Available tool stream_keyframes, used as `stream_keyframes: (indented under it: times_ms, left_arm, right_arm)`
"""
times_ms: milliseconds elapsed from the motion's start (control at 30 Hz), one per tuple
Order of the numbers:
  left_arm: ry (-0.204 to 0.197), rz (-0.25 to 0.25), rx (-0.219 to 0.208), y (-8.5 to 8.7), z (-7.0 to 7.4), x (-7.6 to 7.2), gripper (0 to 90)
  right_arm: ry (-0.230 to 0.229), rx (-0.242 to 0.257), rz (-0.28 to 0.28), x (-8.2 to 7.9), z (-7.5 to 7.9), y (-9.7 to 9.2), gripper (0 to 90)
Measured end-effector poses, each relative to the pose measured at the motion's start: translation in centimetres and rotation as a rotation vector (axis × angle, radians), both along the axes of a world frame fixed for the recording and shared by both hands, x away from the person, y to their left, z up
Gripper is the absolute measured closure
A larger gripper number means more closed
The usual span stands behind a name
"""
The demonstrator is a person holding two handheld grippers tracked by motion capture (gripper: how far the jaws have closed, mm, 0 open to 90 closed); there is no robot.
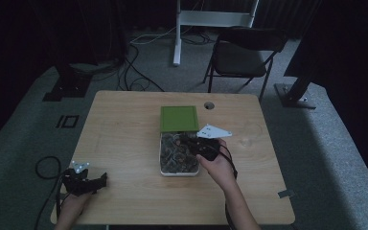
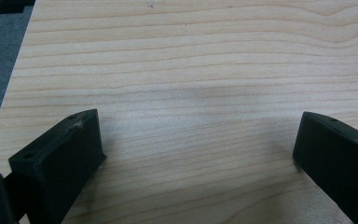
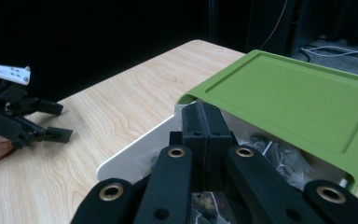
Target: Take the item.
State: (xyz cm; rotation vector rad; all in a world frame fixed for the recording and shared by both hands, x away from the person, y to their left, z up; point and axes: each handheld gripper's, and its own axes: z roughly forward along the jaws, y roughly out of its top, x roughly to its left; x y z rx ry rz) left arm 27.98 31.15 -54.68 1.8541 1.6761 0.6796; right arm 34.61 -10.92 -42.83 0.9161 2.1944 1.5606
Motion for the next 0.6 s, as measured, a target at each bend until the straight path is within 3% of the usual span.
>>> stream_keyframes:
  times_ms: [267, 600]
  left_arm:
    - [0.000, 0.000, 0.000, 0.0, 0.0, 0.0, 2.0]
    - [0.000, 0.000, 0.000, 0.0, 0.0, 0.0, 2.0]
  right_arm:
    - [-0.004, 0.027, 0.001, -0.2, 0.5, -0.5, 90.0]
    - [-0.023, 0.040, -0.038, -0.1, 1.5, -2.1, 90.0]
